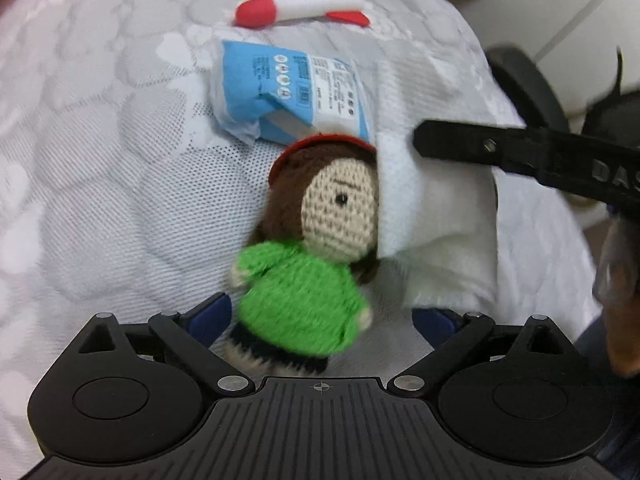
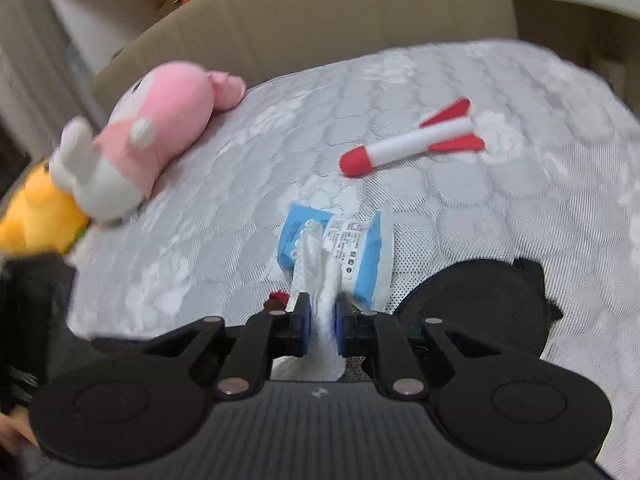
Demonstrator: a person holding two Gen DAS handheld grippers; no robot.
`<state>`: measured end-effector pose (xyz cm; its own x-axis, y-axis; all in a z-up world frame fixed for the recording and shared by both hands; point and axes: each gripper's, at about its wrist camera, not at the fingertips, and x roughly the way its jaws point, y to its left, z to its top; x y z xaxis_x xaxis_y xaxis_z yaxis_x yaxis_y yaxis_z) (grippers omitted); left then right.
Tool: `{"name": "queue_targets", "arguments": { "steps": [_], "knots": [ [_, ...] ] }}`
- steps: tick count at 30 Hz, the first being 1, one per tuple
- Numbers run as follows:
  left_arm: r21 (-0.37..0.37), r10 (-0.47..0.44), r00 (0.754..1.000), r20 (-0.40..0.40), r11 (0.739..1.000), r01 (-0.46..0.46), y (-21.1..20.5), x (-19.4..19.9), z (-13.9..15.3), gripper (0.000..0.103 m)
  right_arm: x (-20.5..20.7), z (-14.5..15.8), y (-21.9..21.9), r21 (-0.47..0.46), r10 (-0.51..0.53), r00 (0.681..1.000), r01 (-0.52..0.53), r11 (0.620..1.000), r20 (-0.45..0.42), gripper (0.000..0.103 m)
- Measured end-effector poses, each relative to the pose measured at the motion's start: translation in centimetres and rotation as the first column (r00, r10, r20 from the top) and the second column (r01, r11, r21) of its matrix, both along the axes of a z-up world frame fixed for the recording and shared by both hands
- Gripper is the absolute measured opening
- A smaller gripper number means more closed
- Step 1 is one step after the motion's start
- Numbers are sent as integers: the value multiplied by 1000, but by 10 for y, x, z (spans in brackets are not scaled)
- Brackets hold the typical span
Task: Clean container
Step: 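Rub the tissue in the right tool over the doll's head while the left tool holds the doll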
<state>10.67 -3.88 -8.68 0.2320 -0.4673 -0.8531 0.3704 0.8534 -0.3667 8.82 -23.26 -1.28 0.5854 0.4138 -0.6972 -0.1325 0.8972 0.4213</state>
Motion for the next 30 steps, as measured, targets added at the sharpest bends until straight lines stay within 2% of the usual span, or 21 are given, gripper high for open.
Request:
{"name": "queue_targets", "arguments": {
  "steps": [1,2,3,4,5,6,7,8,9,10,12,13,14,18,19,21,23,25,26,28,30],
  "knots": [
    [37,-6,999,35,999,5,-4,-1,1,68,3,-2,-5,30,-12,1000,12,999,-11,14],
    [92,-30,997,72,995,24,-9,-1,2,61,5,-3,-8,51,-23,1000,24,998,-18,14],
    [143,-69,990,124,988,51,-13,-4,6,61,6,-4,-10,60,-34,999,35,998,-18,14],
    [216,-127,970,209,973,80,-20,-12,12,61,7,-5,-12,69,-45,999,46,997,-19,14],
    [306,-201,932,301,946,105,-27,-21,18,61,8,-5,-14,77,-58,998,59,995,-17,14],
    [435,-316,861,399,892,126,-38,-34,21,61,9,-4,-16,86,-73,997,73,994,-9,12],
    [590,-462,751,471,798,121,-49,-51,17,61,9,-2,-18,107,-85,996,85,991,1,12],
    [707,-583,649,489,700,96,-58,-65,8,61,10,0,-21,144,-98,995,95,985,12,12],
    [771,-657,588,471,631,87,-64,-75,-1,61,11,2,-26,200,-110,994,104,974,23,11],
    [801,-702,563,436,588,113,-68,-82,-8,62,13,5,-29,273,-115,993,102,956,32,11],
    [789,-710,584,393,587,183,-71,-89,-11,64,16,7,-32,387,-108,993,81,919,49,11],
    [779,-708,594,381,592,207,-72,-90,-11,70,17,7,-31,410,-100,993,66,910,61,11],
    [768,-707,604,368,597,231,-73,-92,-11,71,18,6,-26,386,-82,994,49,921,69,11],
    [650,-603,709,367,711,268,-66,-81,5,82,24,-13,1,260,27,1000,-28,965,8,11],
    [602,-557,750,357,751,272,-62,-75,9,86,25,-16,8,232,57,998,-53,971,-12,11],
    [500,-460,829,319,824,265,-52,-62,15,86,22,-17,21,150,107,994,-103,983,-20,12],
    [428,-385,882,272,869,248,-42,-51,16,86,17,-16,31,75,140,990,-139,987,-11,13],
    [409,-361,899,248,880,241,-36,-47,15,87,12,-14,36,42,167,986,-167,985,3,18],
    [409,-359,901,243,880,240,-33,-47,14,89,9,-13,38,33,178,984,-179,983,10,23],
    [419,-368,899,238,874,247,-39,-42,10,91,5,-11,42,18,200,980,-200,980,22,24],
    [422,-375,899,228,870,255,-39,-41,9,91,4,-11,43,7,215,976,-215,977,21,12]
  ]
}}
